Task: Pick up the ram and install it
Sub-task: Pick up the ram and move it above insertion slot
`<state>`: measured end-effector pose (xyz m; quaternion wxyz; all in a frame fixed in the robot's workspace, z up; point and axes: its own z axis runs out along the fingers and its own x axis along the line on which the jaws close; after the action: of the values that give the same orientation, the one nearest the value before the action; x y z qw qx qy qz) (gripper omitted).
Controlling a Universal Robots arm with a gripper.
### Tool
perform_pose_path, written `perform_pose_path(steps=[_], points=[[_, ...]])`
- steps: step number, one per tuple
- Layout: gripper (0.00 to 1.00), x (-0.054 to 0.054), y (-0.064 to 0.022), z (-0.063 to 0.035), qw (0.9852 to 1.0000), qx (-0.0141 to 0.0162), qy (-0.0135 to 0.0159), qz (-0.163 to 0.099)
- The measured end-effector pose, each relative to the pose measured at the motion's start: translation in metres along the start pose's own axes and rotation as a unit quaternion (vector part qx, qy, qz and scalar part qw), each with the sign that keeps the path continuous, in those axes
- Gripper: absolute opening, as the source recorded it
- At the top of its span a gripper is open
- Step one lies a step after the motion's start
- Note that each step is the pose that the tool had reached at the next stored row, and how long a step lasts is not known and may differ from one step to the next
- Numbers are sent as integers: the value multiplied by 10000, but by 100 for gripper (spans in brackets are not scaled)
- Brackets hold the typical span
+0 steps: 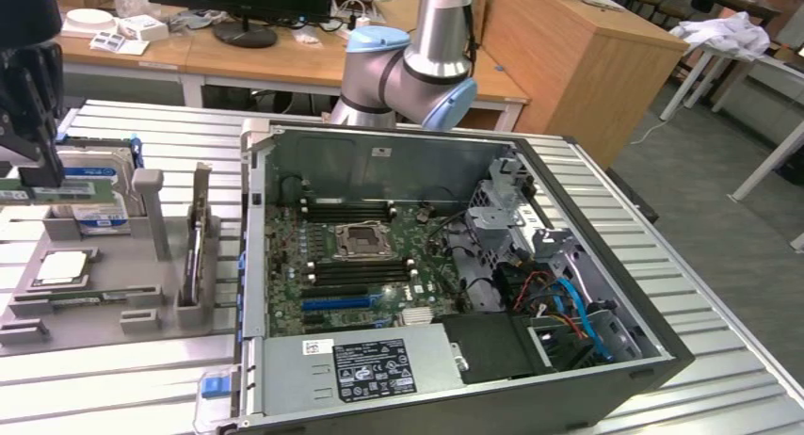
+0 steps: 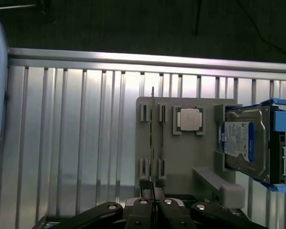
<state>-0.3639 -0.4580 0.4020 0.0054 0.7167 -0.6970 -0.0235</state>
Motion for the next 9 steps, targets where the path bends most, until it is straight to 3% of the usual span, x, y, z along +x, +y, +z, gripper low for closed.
perform_pose_path(steps=[9], points=[[11,0,1,-13,10000,0,2,0]])
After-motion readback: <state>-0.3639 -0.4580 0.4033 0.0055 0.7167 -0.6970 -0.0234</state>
